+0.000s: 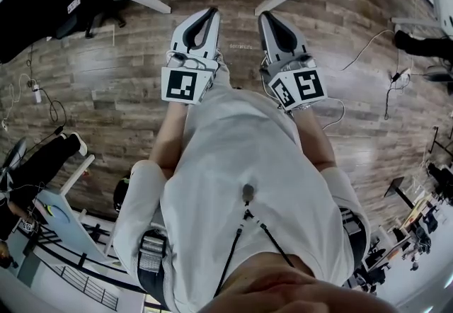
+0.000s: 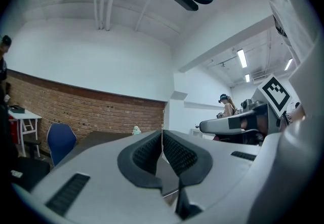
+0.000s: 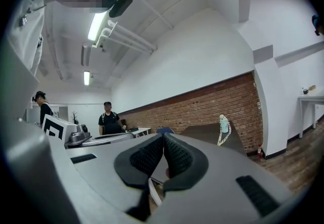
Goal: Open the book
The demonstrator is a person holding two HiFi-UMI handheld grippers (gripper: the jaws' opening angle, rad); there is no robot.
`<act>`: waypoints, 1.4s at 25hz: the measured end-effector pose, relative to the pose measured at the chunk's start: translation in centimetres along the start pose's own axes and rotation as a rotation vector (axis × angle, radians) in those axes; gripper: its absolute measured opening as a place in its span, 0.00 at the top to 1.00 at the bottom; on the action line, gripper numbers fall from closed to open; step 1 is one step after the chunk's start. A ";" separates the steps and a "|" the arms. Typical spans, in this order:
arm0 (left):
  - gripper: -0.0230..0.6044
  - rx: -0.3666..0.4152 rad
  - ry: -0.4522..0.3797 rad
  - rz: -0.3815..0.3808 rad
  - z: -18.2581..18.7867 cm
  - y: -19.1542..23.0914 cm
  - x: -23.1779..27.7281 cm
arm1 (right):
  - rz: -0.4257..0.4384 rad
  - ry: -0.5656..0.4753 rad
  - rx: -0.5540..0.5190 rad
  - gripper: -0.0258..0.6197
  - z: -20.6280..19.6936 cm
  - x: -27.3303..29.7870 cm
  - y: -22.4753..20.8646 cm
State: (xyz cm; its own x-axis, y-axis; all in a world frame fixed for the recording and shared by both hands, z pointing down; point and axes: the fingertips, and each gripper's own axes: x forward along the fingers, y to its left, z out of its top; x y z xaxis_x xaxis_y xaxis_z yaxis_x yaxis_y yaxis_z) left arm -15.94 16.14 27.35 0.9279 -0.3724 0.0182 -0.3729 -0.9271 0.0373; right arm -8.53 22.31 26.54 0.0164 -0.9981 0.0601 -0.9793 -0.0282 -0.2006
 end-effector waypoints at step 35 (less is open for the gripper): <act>0.92 -0.010 -0.024 -0.032 0.1 13.8 9.7 | 0.016 0.005 -0.044 0.90 1.7 17.3 -2.0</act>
State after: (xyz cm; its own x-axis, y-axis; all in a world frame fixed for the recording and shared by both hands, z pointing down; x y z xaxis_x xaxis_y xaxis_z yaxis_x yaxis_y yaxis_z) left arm -12.07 -0.22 27.96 0.9391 -0.3436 -0.0067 -0.3429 -0.9382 0.0476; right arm -5.98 5.01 26.31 -0.0004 -0.9981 0.0624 -0.9874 -0.0095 -0.1582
